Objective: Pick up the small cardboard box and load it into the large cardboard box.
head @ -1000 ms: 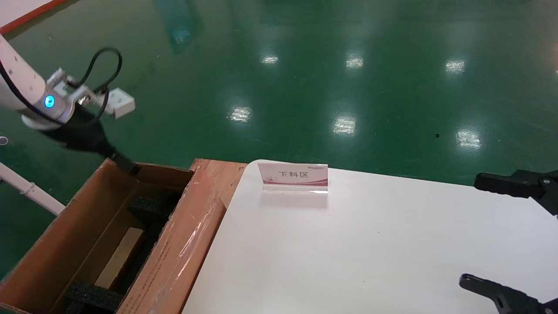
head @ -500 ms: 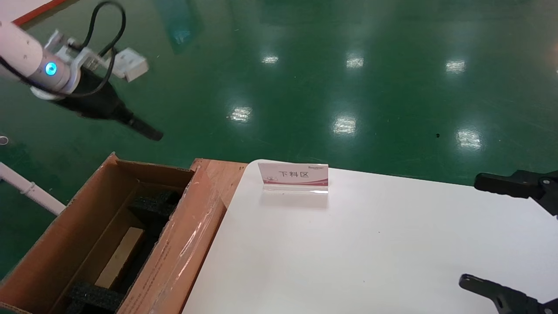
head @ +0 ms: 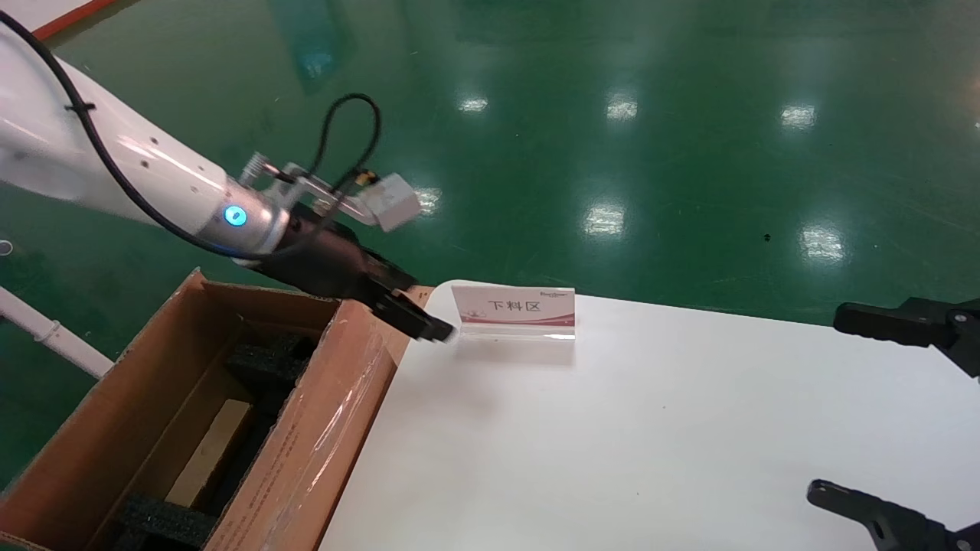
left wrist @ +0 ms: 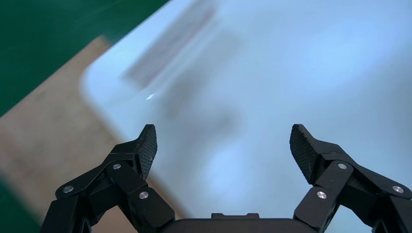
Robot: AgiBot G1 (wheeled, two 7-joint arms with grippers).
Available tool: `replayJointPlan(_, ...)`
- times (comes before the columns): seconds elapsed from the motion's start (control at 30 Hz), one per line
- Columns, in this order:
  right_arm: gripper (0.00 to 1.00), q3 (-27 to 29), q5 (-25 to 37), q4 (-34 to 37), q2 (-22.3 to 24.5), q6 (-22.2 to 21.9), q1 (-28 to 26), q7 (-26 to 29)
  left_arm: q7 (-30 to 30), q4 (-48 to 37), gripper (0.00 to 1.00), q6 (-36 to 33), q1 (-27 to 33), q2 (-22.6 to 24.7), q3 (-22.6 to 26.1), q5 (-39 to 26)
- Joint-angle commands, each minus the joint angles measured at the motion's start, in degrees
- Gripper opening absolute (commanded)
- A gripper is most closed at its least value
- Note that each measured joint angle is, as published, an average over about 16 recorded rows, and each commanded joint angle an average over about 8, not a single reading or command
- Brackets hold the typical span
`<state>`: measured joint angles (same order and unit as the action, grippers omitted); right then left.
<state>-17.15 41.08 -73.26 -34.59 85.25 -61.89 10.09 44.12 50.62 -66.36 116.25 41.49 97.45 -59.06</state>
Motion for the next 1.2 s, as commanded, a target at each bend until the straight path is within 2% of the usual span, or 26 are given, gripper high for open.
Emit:
replayJointPlan(0.03,1.00,0.0,0.0,0.0,0.0,0.0,0.0,0.0,-1.6,1.1,1.00,-0.9,-2.6,-0.3,-3.9,0.8)
replayJointPlan(1.2,1.00,0.7,0.5,-0.2,-0.3,0.3,0.2,0.4,-29.0,20.0,1.00,-16.8,-47.6,-5.6,-70.9,15.0)
